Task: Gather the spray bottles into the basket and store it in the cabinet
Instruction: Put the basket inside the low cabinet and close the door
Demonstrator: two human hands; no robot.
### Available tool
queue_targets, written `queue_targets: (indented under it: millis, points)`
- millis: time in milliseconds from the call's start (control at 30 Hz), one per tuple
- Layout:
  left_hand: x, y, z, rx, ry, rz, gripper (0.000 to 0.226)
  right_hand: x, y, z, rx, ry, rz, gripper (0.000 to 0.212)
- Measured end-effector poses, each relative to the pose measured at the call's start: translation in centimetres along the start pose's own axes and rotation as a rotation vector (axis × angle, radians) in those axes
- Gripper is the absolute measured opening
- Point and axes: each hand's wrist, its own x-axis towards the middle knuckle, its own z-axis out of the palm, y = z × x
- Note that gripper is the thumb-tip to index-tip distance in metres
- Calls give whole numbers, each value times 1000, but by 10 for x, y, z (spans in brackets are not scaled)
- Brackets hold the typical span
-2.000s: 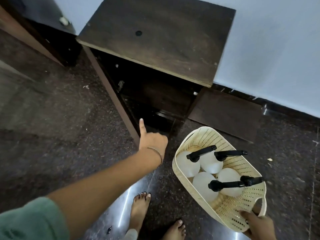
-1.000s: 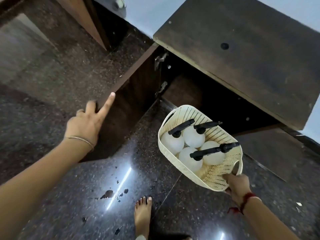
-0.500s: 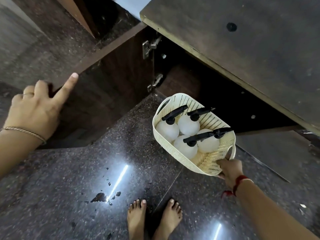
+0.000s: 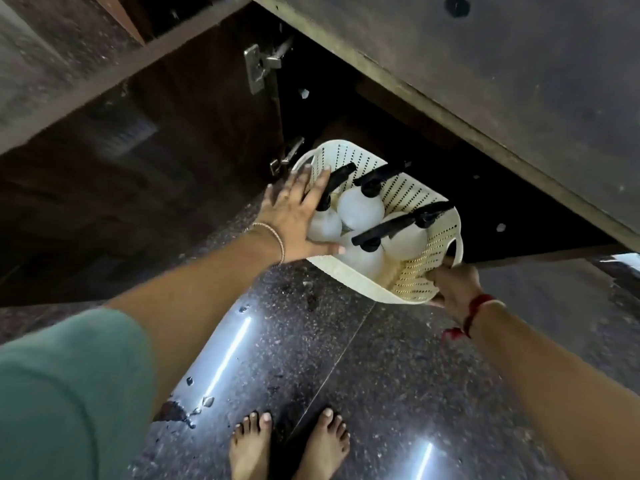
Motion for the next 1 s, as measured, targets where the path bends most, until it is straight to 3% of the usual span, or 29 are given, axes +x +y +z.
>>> queue_targets:
  millis: [200, 667, 833, 1000]
  points:
    - [36, -27, 7, 85, -96, 18, 146, 33, -23, 6, 12, -4, -31, 23]
    - [109, -21, 32, -44, 28, -25, 128, 99, -47, 37, 164, -35, -32, 17]
    - [136, -13, 27, -132, 71, 0, 124, 118, -73, 31, 110, -73, -61, 38]
    - [159, -5, 21, -107, 82, 7, 123, 126, -96, 27, 74, -78, -74, 38]
